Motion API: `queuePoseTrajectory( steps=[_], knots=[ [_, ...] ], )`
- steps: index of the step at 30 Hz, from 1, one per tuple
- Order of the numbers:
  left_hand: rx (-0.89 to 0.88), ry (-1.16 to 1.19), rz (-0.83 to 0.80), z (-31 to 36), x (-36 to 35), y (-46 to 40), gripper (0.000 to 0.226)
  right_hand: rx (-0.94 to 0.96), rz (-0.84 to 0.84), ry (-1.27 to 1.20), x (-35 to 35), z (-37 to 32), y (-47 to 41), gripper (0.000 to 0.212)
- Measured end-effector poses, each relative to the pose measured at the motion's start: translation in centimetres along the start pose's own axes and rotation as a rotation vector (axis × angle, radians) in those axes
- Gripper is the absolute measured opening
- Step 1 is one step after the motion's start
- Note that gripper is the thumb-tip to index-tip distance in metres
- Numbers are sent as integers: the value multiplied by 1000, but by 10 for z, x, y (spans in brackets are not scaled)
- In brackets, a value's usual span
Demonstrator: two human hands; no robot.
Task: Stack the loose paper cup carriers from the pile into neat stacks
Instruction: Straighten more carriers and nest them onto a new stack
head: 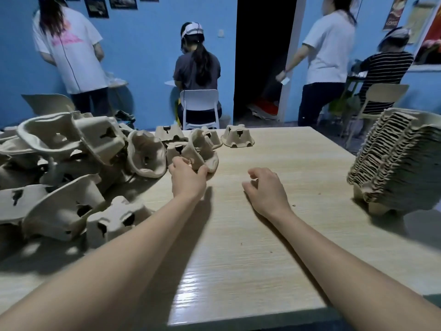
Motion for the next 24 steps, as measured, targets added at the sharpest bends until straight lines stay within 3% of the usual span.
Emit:
queuePoseTrajectory(
  steps=[6,14,24],
  knots=[
    [56,47,33,-4,-11,-16,40,21,-16,17,-2,-2,1,37],
    [-72,-20,45,-1,-20,-15,18,14,-18,-21,-2,0,1,37],
    [-30,218,-27,6,-15,10,22,-45,-27,-112,1,1,3,30]
  ],
)
Point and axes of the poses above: each hand's wrist, its own y-axis away from the middle knuckle, its own x-axis out of the back of the hand, z = x × y, the point moved 9 cm from there along -y, towards the middle knuckle, and after that the axes turned 2 degrees about -y, right-handed, at the moved point
